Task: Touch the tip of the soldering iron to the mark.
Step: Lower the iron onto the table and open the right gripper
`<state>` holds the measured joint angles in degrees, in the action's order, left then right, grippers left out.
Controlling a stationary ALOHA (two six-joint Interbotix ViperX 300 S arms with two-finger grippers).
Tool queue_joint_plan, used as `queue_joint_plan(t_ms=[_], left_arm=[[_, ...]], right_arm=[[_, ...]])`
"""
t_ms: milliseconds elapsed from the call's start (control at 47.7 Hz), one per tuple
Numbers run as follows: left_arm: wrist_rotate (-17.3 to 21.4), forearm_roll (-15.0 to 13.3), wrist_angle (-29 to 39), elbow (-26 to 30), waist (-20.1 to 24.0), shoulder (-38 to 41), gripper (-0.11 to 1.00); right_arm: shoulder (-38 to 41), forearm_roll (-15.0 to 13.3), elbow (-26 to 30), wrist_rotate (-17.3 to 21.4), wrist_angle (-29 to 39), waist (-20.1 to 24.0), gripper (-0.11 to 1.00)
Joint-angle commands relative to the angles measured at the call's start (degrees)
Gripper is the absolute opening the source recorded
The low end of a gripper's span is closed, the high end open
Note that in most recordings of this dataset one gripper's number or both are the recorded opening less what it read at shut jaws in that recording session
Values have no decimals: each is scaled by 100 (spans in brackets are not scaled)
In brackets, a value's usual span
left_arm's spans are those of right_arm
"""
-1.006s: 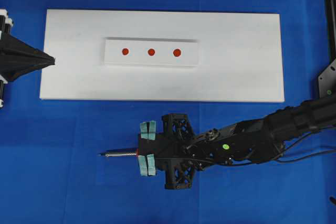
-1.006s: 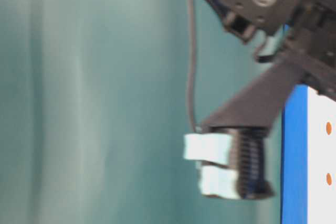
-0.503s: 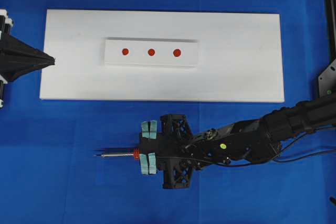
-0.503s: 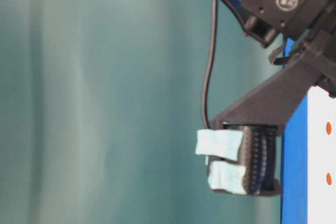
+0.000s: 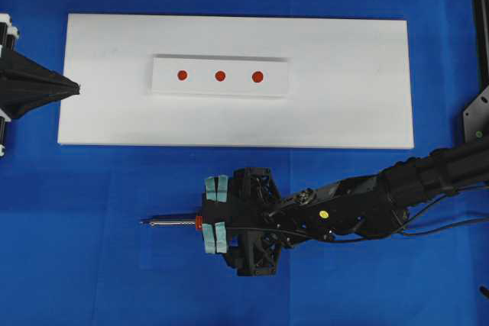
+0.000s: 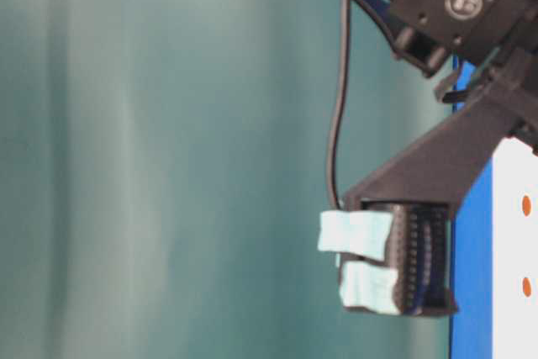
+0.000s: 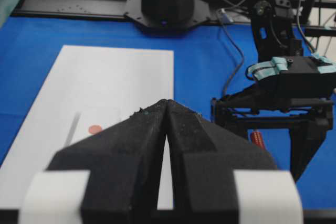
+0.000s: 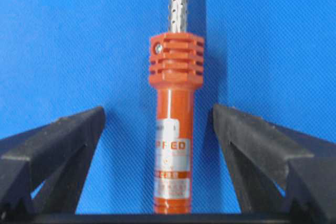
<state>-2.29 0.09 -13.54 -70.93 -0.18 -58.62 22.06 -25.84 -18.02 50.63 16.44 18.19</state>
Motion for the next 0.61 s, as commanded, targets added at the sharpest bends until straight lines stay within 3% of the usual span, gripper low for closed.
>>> queue_joint_plan(t_ms=[0, 377, 587], left_arm=[[9, 9, -26, 44, 0, 18, 0], [9, 9, 35, 44, 0, 18, 0], [9, 9, 35, 44, 0, 26, 0]], right_arm=[[-325, -18, 35, -9, 62, -44, 88], [-1503, -185, -9, -53, 1327, -44, 88], [-1626, -378, -26, -62, 1397, -62, 88]])
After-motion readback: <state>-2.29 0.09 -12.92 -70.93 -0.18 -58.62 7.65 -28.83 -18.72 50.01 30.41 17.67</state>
